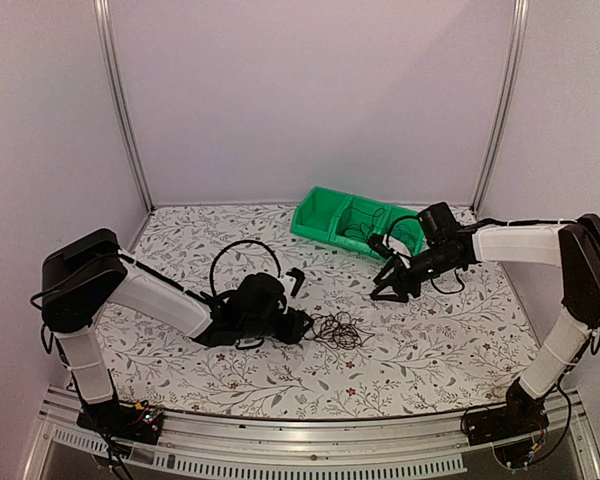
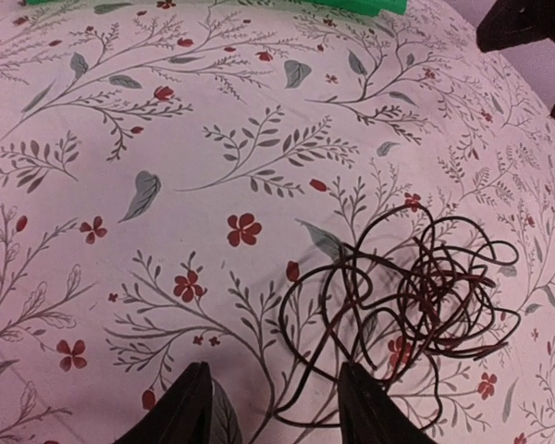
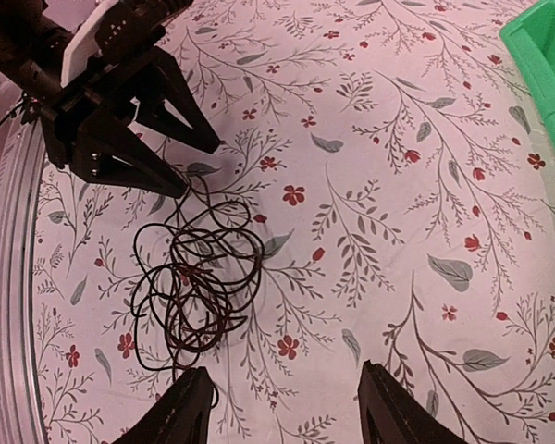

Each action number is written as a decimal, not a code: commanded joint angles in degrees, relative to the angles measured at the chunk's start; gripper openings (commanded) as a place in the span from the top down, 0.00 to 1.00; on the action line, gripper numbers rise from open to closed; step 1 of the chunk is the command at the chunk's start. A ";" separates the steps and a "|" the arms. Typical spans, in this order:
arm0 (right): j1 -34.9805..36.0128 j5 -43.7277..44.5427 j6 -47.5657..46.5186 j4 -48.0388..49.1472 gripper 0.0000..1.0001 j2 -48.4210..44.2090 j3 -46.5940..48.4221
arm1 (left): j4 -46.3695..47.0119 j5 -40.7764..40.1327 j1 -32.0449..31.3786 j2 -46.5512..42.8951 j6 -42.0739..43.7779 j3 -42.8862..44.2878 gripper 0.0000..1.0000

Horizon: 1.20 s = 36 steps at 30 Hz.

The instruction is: Untangle the cables

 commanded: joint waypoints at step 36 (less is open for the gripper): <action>15.92 10.48 3.80 4.39 0.66 17.28 6.72 | -9.90 0.92 1.59 -10.27 10.16 5.75 1.00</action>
